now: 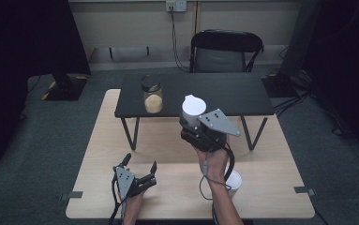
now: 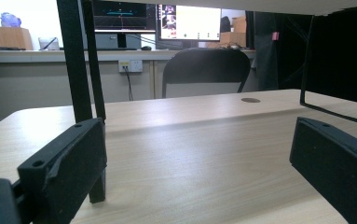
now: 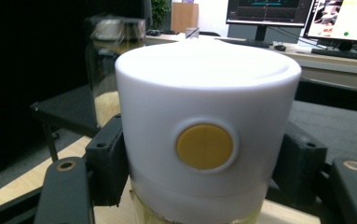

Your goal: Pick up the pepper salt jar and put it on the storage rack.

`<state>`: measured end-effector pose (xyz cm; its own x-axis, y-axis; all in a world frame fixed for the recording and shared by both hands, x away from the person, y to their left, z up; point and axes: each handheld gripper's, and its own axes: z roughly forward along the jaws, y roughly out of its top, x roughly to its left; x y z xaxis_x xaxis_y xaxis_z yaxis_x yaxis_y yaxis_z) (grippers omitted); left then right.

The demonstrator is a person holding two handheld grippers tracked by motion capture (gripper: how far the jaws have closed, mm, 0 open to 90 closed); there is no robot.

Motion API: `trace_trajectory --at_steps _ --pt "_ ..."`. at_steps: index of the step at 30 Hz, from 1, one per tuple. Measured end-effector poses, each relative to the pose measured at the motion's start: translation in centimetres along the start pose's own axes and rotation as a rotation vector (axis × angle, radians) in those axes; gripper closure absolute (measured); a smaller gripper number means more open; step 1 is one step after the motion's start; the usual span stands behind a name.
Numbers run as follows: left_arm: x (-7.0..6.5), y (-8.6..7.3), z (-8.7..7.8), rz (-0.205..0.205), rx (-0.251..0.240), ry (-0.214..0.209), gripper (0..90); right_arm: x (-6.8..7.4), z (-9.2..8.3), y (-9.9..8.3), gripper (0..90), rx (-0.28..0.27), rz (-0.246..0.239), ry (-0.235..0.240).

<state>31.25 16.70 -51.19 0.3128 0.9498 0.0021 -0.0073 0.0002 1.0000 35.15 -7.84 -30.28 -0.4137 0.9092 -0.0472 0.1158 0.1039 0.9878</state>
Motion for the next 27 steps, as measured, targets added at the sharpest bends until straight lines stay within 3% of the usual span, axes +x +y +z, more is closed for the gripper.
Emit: trace_trajectory --at_steps 18,27 --pt "0.0 0.0 0.0 0.001 0.001 0.000 3.2 -1.1 2.1 3.5 30.4 -0.023 -0.018 -0.016" --pt "0.0 0.0 0.0 0.002 0.001 0.000 3.1 -1.8 3.4 4.2 30.4 -0.019 -0.010 -0.033"
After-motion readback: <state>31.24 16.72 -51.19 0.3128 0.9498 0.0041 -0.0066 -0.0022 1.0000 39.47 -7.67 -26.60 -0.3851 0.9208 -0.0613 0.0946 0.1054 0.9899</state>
